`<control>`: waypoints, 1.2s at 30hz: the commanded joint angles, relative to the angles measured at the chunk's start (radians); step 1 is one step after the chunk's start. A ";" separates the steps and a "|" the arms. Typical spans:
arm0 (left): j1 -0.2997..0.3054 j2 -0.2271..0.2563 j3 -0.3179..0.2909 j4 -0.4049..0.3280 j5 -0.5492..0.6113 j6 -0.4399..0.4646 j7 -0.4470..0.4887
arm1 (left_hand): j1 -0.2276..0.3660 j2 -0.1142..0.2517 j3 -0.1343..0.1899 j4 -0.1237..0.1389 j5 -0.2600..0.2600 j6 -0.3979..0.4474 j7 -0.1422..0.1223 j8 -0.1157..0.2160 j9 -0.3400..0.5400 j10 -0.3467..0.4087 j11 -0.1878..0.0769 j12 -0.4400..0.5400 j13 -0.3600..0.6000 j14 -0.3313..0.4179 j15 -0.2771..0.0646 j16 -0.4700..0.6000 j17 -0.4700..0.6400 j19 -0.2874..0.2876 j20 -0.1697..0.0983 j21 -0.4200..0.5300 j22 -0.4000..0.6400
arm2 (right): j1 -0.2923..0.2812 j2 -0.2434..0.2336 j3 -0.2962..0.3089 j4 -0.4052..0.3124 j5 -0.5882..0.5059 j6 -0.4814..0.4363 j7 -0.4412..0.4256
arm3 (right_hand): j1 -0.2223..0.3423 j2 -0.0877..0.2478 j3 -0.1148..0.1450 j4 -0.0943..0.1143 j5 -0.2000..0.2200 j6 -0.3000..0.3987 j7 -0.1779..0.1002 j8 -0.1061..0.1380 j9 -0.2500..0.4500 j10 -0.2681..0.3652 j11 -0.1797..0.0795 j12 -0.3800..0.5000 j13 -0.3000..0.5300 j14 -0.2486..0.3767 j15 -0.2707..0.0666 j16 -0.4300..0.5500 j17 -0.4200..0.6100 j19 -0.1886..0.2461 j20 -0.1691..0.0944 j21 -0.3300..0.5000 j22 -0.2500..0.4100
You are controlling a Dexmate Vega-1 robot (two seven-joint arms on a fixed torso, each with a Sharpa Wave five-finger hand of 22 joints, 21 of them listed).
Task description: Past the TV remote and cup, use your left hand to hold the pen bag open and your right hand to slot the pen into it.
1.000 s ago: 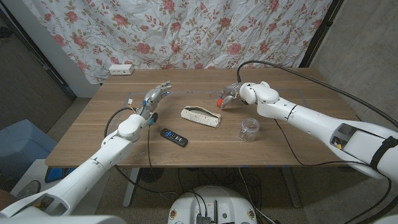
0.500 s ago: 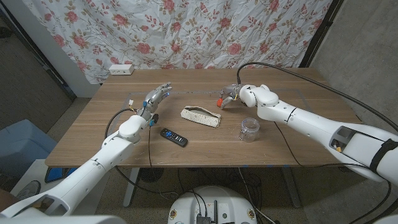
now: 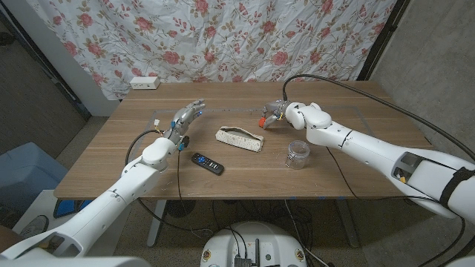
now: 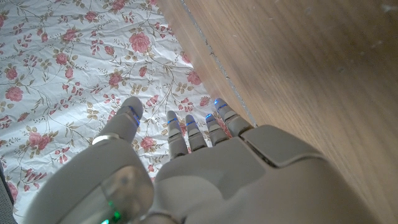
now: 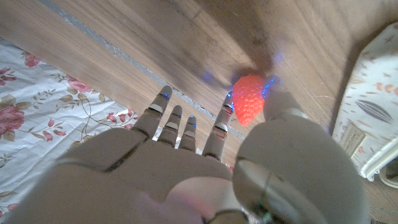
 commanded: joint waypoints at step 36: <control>0.007 0.089 -0.001 -0.111 0.009 0.084 -0.043 | 0.022 0.008 -0.012 -0.001 -0.003 0.025 -0.026 0.002 0.005 0.005 0.002 -0.004 0.003 0.003 -0.037 -0.004 0.005 0.006 0.002 -0.001 0.003 | -0.056 -0.049 0.068 -0.115 0.033 -0.043 -0.053 | 0.032 0.028 0.000 0.005 -0.002 0.145 -0.004 0.073 0.014 0.061 -0.006 0.005 0.003 0.030 -0.015 0.014 0.007 0.032 -0.008 -0.001 0.003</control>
